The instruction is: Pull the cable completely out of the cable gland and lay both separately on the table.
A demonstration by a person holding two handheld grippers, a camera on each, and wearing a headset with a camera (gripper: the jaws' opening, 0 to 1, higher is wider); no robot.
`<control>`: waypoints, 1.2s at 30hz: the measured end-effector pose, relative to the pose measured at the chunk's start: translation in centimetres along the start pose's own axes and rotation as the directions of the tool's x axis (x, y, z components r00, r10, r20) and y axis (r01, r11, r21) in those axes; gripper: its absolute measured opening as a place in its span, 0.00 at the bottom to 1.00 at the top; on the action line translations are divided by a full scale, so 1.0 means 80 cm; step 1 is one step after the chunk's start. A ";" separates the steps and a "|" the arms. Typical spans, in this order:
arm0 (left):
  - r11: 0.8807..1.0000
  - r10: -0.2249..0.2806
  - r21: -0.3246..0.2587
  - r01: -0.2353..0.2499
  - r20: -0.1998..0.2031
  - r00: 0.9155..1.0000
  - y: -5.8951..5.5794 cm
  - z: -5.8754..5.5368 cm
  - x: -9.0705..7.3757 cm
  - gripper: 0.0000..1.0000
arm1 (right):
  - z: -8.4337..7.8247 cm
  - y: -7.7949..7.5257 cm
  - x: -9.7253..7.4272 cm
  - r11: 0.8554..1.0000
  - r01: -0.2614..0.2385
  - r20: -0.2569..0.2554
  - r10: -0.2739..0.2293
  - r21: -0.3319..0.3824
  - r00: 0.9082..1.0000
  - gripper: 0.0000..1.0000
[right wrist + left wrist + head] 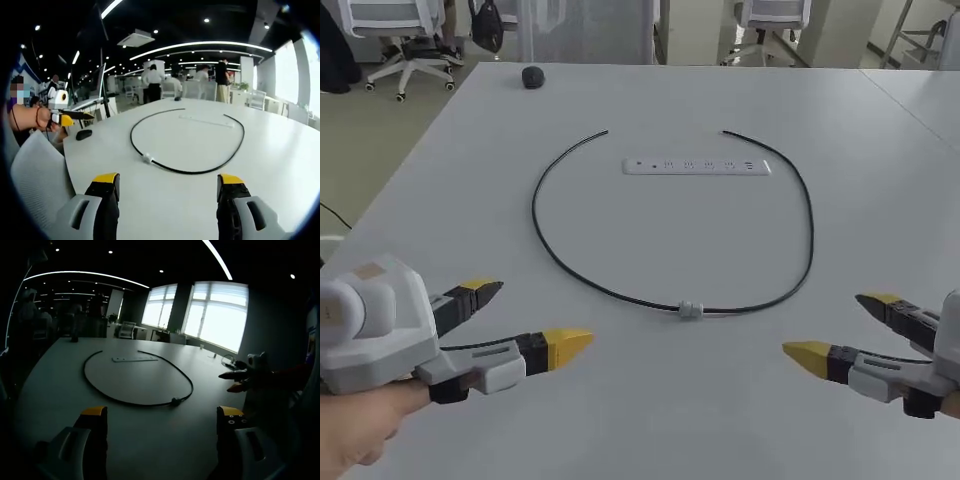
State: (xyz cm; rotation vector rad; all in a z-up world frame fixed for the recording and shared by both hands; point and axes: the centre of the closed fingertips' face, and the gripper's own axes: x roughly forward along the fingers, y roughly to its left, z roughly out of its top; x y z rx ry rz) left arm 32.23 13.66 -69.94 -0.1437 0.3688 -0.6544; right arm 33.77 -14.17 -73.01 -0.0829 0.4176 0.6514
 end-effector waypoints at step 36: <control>1.000 0.001 -0.002 -0.001 -0.011 1.000 -0.001 -0.006 -0.003 0.90 | 0.000 0.009 0.008 1.000 -0.020 -0.005 0.020 -0.006 1.000 0.78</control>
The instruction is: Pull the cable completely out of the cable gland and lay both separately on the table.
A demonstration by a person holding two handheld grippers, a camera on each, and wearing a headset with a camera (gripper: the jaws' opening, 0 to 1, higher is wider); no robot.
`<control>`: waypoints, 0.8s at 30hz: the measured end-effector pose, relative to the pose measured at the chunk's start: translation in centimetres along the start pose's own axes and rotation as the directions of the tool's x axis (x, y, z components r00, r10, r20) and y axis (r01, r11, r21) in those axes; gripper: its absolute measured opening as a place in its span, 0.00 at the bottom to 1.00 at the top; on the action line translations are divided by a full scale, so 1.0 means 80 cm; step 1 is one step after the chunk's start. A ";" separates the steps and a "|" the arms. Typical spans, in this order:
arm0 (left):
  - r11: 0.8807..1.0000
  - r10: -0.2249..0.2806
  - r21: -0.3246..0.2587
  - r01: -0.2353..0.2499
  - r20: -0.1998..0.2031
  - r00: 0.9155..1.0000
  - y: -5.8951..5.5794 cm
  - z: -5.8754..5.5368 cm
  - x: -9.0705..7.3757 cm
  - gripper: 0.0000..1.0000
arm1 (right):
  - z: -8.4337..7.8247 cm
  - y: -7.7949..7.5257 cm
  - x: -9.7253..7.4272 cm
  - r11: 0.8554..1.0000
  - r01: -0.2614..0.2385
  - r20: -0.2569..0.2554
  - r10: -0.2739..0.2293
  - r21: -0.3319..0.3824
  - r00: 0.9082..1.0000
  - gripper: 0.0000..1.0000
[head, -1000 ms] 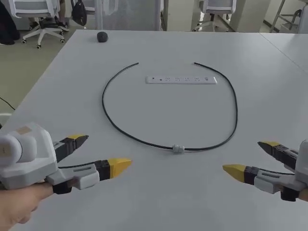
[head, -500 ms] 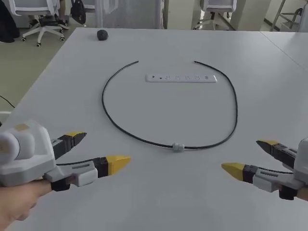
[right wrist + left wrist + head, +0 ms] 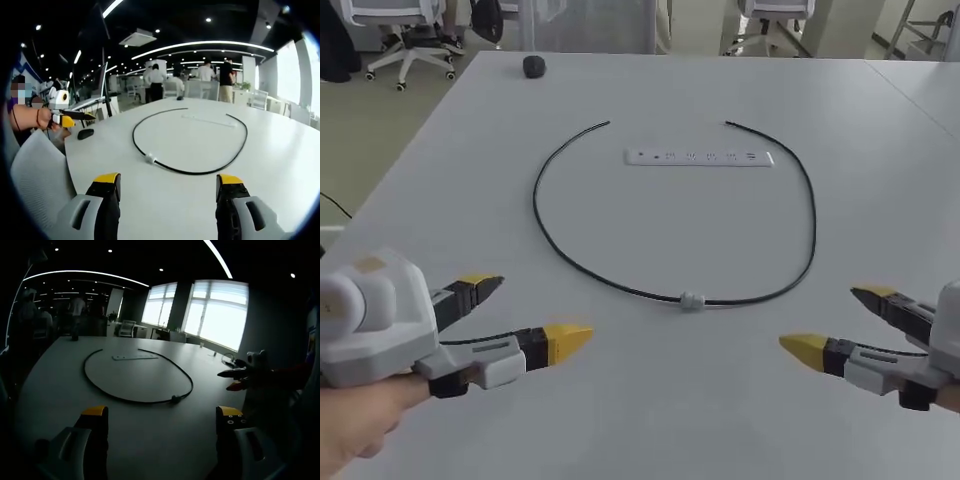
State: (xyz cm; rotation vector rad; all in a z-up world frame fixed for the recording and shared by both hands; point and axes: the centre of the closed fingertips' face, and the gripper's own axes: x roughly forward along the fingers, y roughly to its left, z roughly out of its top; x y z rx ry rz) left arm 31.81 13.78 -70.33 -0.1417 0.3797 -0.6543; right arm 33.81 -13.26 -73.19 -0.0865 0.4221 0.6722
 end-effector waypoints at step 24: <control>1.000 -0.020 0.010 0.020 0.006 1.000 -0.009 0.003 0.001 0.85 | 0.015 0.012 0.023 0.996 -0.058 -0.019 0.057 -0.060 0.998 0.74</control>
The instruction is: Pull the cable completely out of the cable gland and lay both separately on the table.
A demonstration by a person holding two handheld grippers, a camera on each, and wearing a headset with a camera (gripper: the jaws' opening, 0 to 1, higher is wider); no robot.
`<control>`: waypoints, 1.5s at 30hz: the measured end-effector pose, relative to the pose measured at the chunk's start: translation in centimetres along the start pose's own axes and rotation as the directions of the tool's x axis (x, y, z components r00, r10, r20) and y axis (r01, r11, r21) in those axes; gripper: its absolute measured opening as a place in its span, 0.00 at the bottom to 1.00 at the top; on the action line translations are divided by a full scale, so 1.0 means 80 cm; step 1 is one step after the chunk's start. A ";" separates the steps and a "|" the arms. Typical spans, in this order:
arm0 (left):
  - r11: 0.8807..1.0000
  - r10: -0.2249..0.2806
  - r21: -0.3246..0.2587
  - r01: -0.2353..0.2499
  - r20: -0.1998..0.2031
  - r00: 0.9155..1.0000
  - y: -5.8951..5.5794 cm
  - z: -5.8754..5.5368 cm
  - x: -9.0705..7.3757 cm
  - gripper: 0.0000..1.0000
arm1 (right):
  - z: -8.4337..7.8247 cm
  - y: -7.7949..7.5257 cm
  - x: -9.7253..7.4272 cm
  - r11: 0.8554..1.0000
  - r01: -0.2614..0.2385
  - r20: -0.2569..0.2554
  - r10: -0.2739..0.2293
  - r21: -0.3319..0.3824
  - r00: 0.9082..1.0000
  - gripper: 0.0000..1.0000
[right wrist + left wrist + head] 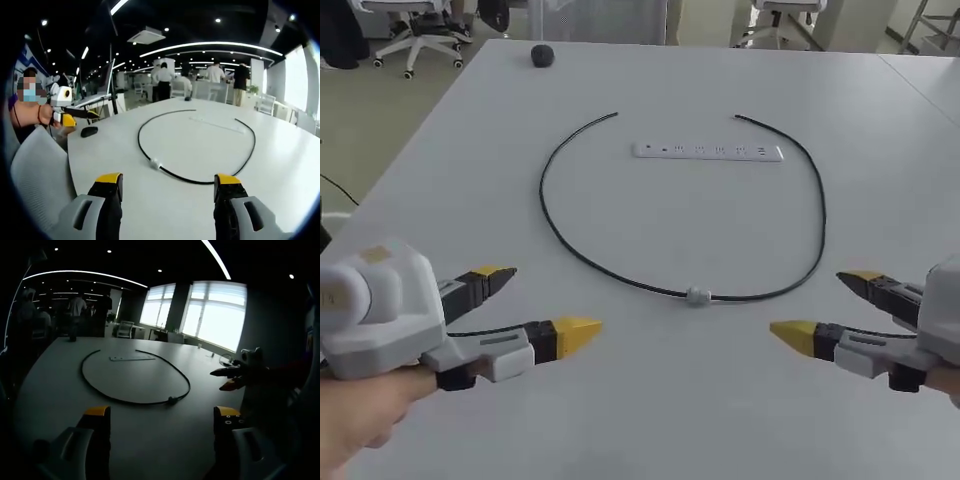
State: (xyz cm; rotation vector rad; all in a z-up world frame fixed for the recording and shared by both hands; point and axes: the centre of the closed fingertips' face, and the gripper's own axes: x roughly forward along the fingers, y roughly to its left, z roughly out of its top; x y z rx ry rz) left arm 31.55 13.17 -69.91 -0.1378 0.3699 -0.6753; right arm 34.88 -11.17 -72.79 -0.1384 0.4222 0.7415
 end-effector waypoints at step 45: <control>1.000 0.010 0.002 -0.010 0.015 1.000 0.001 -0.002 -0.009 0.70 | -0.016 0.038 0.117 0.917 -0.299 -0.302 0.216 -0.265 0.929 0.36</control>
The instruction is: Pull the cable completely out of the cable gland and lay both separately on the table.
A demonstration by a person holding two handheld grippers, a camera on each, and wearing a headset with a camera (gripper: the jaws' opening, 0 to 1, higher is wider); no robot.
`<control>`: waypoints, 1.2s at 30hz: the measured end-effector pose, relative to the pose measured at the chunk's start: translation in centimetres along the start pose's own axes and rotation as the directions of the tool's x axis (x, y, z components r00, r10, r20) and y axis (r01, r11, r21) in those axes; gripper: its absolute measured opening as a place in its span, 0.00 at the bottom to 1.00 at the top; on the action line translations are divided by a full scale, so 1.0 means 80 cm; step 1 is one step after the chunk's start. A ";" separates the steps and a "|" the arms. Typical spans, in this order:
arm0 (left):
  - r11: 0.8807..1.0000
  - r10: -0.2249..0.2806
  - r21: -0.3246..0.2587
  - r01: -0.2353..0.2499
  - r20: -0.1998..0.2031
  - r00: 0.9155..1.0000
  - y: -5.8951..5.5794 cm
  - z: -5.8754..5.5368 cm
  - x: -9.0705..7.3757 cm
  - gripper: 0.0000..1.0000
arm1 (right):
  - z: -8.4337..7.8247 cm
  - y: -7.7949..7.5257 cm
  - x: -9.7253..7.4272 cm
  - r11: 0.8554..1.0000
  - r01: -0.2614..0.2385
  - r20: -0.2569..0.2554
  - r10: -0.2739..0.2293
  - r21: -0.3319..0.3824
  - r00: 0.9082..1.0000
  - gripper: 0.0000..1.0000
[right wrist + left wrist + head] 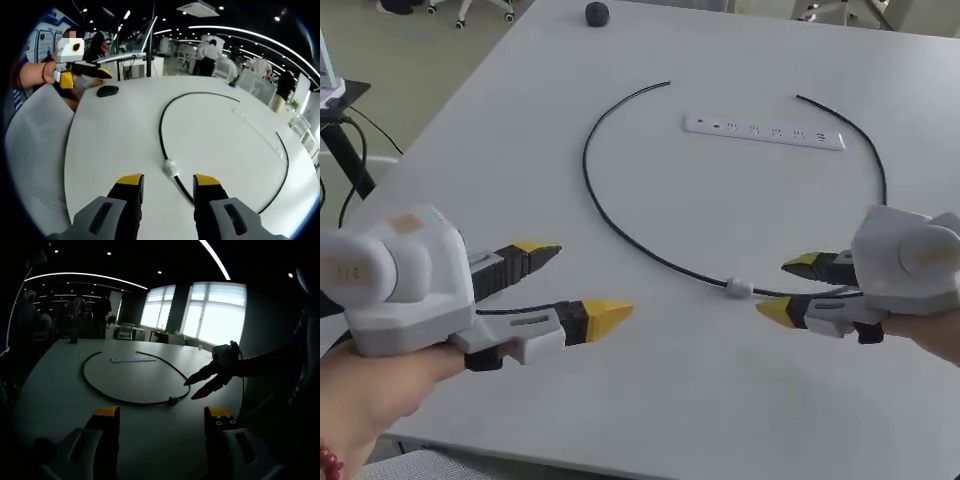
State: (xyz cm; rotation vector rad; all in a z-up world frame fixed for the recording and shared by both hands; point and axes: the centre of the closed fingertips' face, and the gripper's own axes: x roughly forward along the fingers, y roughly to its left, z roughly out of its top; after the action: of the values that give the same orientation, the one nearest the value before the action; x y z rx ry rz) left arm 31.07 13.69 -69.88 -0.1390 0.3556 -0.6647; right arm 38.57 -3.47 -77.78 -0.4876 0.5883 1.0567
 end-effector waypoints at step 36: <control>1.000 -0.023 -0.006 0.023 -0.029 0.999 -0.005 -0.009 0.015 0.69 | -0.023 -0.005 0.057 0.979 -0.170 -0.210 0.143 -0.115 0.967 0.10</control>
State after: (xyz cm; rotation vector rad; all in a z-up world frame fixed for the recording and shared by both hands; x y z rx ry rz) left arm 31.41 12.62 -70.79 -0.1389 0.3847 -0.6895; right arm 40.24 -1.77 -82.11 -0.6780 0.7483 1.2107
